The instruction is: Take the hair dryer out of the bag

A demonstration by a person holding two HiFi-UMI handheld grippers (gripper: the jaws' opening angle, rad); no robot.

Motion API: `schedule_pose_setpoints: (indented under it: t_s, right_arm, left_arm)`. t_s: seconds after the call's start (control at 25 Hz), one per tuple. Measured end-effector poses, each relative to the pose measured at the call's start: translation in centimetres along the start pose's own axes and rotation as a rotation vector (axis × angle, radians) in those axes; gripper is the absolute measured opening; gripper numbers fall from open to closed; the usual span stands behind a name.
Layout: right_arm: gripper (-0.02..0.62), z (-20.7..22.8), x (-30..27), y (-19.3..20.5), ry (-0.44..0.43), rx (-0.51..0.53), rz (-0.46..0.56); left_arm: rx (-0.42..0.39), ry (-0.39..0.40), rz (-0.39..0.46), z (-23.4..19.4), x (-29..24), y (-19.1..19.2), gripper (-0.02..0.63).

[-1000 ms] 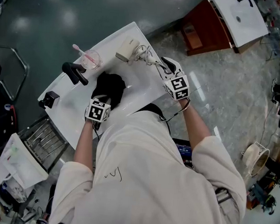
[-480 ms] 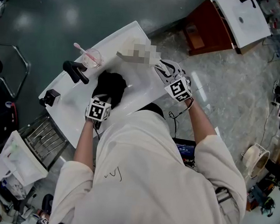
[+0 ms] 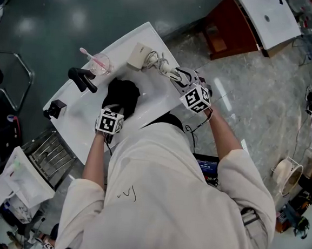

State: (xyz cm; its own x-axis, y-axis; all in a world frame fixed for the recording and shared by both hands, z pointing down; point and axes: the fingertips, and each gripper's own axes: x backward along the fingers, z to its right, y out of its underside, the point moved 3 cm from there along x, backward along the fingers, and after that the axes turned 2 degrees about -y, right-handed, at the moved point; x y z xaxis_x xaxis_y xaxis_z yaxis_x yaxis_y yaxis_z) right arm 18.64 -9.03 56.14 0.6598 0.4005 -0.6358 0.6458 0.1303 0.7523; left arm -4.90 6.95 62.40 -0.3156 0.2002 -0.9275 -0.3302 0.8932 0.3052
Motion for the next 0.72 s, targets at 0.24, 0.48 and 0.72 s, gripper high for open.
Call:
schedule_pose_setpoints:
  t_s: [0.24,0.48,0.72]
  right_arm:
    - [0.101,-0.5,-0.6,-0.5,-0.016,0.129,-0.053]
    - [0.086,-3.6,-1.3,-2.2,-0.175,0.212,-0.037]
    - [0.087,-3.7,-1.5,-2.2,-0.193,0.214,-0.055]
  left_arm:
    - [-0.004,0.003,-0.004,0.3,-0.1,0.2,0.026]
    - [0.003,-0.003,-0.004,0.2,0.0,0.4,0.026]
    - [0.032,-0.006,0.007,-0.2,0.1,0.9,0.026]
